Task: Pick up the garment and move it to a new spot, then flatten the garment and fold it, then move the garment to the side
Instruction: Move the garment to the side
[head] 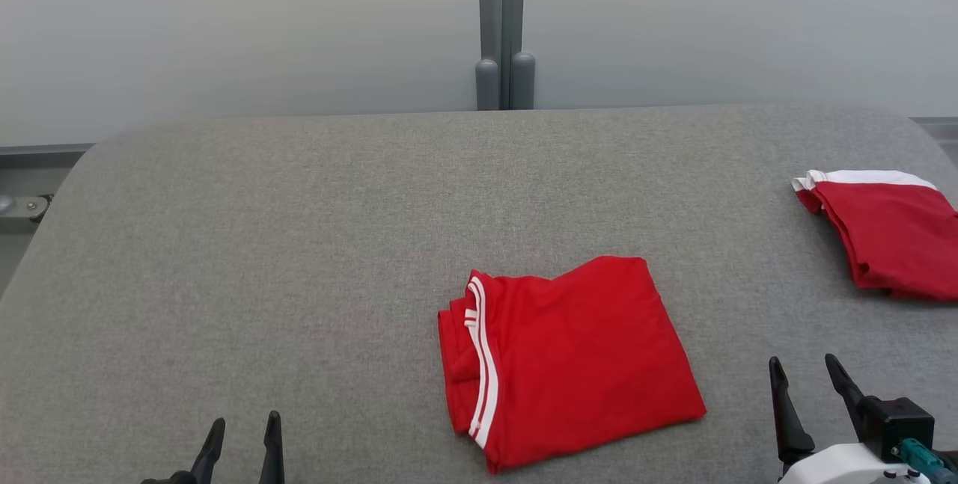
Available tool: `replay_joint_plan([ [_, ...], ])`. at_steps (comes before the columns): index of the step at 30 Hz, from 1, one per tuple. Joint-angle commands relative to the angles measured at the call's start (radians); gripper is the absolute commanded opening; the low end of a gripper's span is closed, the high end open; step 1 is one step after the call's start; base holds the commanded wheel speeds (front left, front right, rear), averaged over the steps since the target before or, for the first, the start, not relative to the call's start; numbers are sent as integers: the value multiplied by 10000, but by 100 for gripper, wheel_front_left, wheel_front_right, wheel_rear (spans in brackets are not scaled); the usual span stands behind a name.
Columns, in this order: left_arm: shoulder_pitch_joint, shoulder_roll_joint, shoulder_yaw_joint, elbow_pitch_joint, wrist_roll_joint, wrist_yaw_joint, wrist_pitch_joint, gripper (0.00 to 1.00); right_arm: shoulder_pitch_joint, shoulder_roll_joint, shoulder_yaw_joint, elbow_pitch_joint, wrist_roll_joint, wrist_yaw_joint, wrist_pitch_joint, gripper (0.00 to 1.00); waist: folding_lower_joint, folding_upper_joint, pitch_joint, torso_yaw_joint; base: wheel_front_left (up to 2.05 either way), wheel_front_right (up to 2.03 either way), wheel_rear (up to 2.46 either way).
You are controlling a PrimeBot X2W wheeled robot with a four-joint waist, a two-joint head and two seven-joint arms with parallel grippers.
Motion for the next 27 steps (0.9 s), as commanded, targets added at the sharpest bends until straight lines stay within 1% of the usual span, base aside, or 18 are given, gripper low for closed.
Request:
replay_joint_plan([
  [1, -117, 48, -53, -78, -44, -32, -24, 100, 122, 15, -21, -33, -107, -9, -23, 100, 0, -1, 39, 87, 0, 0, 0],
  [6, -67, 54, -41, -180, -88, -33, -24, 100, -105, -43, 133, -73, -104, -9, -21, 100, 0, -1, 112, 117, 0, 0, 0],
  [8, 7, 35, 37, -249, -120, -33, -24, 100, -218, -53, 261, -66, 162, -9, -21, 100, 0, -1, 122, 94, 0, 0, 0],
  [10, 158, -9, 231, -369, -164, -33, -24, 100, -463, -115, 616, 107, 673, -10, -23, 100, 0, -1, 136, 0, 0, 0, 0],
  [12, 294, -86, 415, -502, -175, -33, -24, 100, -906, -501, 1062, 228, 1076, -17, 143, 100, 0, -1, 141, -94, 0, 0, 0],
  [14, 387, -130, 561, -620, -166, -34, -24, 100, -1446, -831, 1675, 117, 1625, -9, 911, 100, 0, -1, 163, -192, 0, 0, 0],
  [16, 461, -187, 653, -731, -147, -32, -24, 100, -1996, -1242, 2095, -15, 2135, -9, 2142, 100, 0, -1, 215, -253, 0, 0, 0],
  [17, 483, -225, 681, -763, -145, -34, -24, 100, -2258, -1446, 2463, -165, 2383, -6, 2808, 100, 0, -1, 244, -261, 0, 0, 0],
  [19, 495, -297, 675, -798, -137, -34, -24, 100, -2732, -1626, 2729, -301, 3119, -10, 4072, 100, 0, -1, 323, -262, 0, 0, 0],
  [21, 416, -354, 534, -765, -118, -34, -24, 100, -3143, -1928, 3203, -392, 3466, -7, 5236, 100, 0, -1, 422, -193, 0, 0, 0],
  [22, 362, -371, 482, -751, -124, -34, -24, 100, -3338, -1957, 3298, -316, 3635, -10, 5689, 100, 0, -1, 468, -162, 0, 0, 0],
  [24, 221, -383, 391, -728, -163, -34, -24, 100, -3661, -1932, 3451, -63, 3781, -7, 6352, 100, 0, -1, 632, -78, 0, 0, 0],
  [25, 221, -383, 391, -728, -163, -34, -24, 100, -3661, -1932, 3451, -63, 3781, -7, 6352, 100, 0, -1, 632, -78, 0, 0, 0],
  [26, 126, -393, 339, -733, -188, -34, -24, 100, -3820, -1935, 3482, 125, 3719, -7, 6579, 100, 0, -1, 734, -14, 0, 0, 0],
  [27, -29, -411, 214, -736, -220, -33, -24, 100, -4096, -1834, 3450, 593, 3636, -7, 6863, 100, 0, -1, 944, 128, 0, 0, 0],
])
